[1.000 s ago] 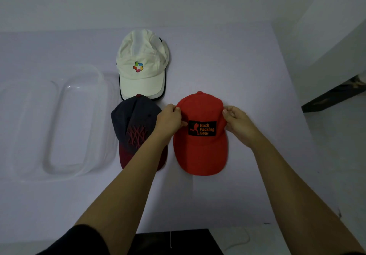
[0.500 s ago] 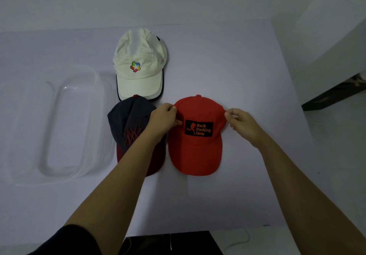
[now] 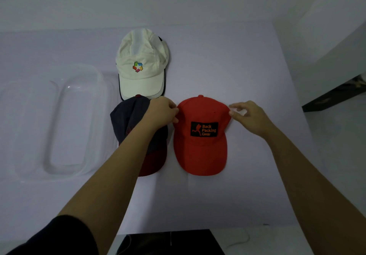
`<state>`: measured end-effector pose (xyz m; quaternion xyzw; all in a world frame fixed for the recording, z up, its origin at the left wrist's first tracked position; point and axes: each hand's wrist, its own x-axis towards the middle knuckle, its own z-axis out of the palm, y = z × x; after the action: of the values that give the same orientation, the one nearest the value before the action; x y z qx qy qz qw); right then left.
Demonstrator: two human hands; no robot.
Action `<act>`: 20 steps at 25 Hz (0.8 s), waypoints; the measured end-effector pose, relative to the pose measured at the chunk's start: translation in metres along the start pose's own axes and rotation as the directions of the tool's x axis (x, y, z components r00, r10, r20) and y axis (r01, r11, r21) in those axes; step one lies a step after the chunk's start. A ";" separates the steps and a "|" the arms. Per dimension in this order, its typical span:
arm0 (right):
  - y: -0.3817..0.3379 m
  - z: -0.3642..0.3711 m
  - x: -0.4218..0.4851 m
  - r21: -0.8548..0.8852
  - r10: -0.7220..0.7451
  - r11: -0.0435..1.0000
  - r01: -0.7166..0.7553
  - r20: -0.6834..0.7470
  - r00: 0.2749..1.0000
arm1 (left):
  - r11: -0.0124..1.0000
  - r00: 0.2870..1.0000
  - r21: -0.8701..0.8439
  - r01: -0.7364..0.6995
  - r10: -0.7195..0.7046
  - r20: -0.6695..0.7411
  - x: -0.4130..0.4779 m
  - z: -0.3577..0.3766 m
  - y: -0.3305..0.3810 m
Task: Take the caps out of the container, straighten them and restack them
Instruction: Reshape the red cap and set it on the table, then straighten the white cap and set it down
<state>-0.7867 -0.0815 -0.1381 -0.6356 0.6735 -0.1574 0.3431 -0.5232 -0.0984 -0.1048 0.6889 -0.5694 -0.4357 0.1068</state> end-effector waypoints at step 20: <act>-0.210 0.084 0.076 -0.050 -0.200 0.973 0.224 0.293 0.935 | 0.817 0.974 0.545 -0.188 0.228 -0.006 0.034 -0.145 -0.056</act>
<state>-0.5704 -0.1660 -0.0820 -0.7344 0.5501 -0.0719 0.3910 -0.3808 -0.1609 -0.0705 0.6394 -0.7368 -0.2184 -0.0248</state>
